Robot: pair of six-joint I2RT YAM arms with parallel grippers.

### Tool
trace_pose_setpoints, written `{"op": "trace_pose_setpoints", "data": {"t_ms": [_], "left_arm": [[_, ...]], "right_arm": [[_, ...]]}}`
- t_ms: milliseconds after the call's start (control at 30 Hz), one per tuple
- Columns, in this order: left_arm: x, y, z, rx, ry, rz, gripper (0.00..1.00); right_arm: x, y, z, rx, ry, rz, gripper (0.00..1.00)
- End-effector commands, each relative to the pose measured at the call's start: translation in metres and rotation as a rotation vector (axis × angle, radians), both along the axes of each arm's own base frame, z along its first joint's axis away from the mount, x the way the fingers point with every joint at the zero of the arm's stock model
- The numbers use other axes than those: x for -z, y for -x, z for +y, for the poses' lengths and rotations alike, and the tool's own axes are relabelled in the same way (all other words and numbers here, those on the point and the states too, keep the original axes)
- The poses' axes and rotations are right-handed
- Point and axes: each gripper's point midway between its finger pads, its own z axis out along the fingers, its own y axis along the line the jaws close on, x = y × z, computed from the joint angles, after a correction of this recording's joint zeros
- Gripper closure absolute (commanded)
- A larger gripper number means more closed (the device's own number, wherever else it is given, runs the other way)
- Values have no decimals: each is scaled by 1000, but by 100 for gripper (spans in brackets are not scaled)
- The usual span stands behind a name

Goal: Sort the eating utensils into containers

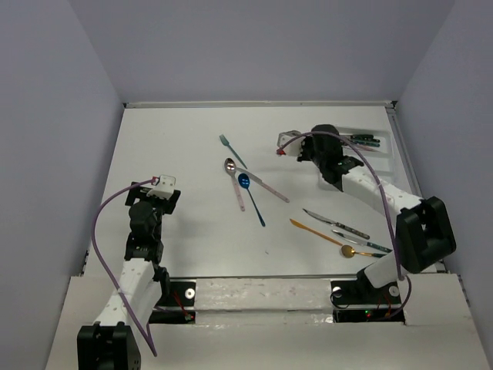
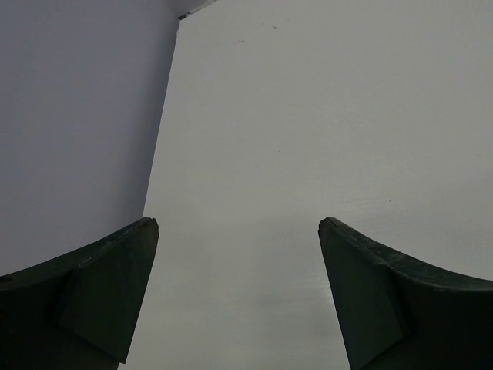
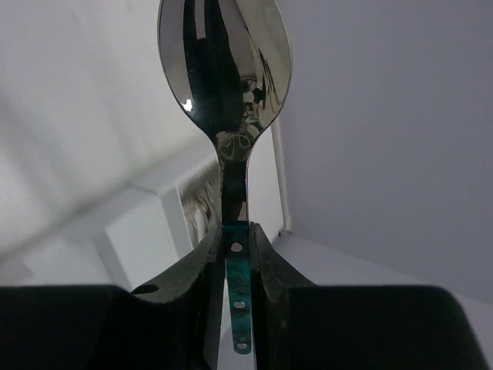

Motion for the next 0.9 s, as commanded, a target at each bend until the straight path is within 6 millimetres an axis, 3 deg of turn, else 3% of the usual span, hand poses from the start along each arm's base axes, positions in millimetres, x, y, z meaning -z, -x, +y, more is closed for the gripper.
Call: {"op": "trace_pose_setpoints", "data": {"t_ms": [0,67,100,233,300,333,400,567,867], "left_arm": [[-18,-1,4,-14,-7,-85,1],[-17,-1,3,-12,-8,-84,1],[-17,-1,3,-12,-10,-86,1],[-13,-2,3,-9,-13,-75,1],[-13,-2,3,-9,-13,-76,1],[-13,-2,3,-8,-14,-73,1],[-13,-2,3,-10,-14,-74,1],[-11,-3,3,-10,-16,-71,1],[-7,-3,4,-15,-20,-60,1]], "right_arm": [[-1,-45,-94,-37,305,-55,100],[1,-49,-121,-41,270,-17,100],[18,-48,-153,-11,343,32,100],[27,-44,-198,48,355,71,100],[33,-41,-196,-10,316,84,100],[47,-36,-196,-38,351,112,100],[70,-36,-206,-30,381,165,100],[95,-41,-219,0,411,240,100],[111,-53,-222,-2,422,273,100]]}}
